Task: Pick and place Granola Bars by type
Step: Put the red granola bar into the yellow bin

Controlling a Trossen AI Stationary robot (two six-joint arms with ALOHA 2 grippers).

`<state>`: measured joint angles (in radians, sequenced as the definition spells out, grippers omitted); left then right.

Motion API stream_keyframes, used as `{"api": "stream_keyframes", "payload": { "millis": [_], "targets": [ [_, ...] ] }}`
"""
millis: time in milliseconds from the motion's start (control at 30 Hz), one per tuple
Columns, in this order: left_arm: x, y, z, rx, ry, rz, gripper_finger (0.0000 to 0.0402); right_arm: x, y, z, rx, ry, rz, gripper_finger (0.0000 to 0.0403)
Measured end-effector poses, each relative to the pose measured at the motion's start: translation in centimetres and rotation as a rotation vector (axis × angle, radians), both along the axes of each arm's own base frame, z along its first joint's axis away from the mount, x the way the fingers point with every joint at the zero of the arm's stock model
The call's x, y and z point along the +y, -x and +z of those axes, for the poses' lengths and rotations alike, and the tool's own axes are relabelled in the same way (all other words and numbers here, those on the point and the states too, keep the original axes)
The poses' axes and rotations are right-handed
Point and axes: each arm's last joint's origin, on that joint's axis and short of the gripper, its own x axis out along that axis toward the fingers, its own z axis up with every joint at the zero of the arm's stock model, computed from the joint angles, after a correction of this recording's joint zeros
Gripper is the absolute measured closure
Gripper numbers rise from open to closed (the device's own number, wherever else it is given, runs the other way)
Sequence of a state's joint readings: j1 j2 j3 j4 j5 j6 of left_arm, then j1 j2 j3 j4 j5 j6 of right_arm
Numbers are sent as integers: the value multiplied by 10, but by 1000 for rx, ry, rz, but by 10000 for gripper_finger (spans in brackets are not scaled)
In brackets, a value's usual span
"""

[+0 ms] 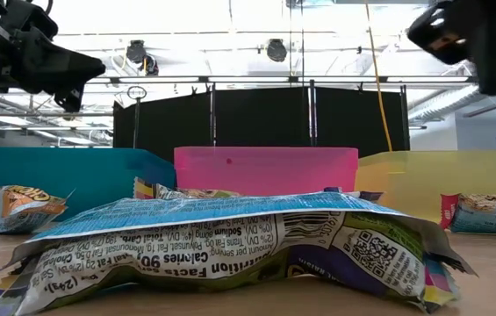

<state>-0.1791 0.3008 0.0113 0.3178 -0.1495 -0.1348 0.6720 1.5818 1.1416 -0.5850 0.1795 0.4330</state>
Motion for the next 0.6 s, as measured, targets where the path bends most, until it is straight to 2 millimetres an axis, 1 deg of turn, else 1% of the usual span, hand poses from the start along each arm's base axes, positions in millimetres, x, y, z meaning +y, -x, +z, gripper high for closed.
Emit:
{"api": "stream_keyframes", "payload": {
  "millis": [133, 267, 367, 600],
  "targets": [
    [0, 0, 0, 4, 4, 1, 355, -3, -7, -5, -4, 13, 1, 196],
    [0, 0, -1, 6, 5, 8, 355, -3, -12, -16, 25, 36, -6, 161],
    [0, 0, 0, 1, 5, 8, 355, -1, -14, -29, 70, 69, -4, 152],
    [0, 0, 0, 1, 5, 9, 355, 2, -14, -54, 164, 128, -40, 158]
  ]
}}
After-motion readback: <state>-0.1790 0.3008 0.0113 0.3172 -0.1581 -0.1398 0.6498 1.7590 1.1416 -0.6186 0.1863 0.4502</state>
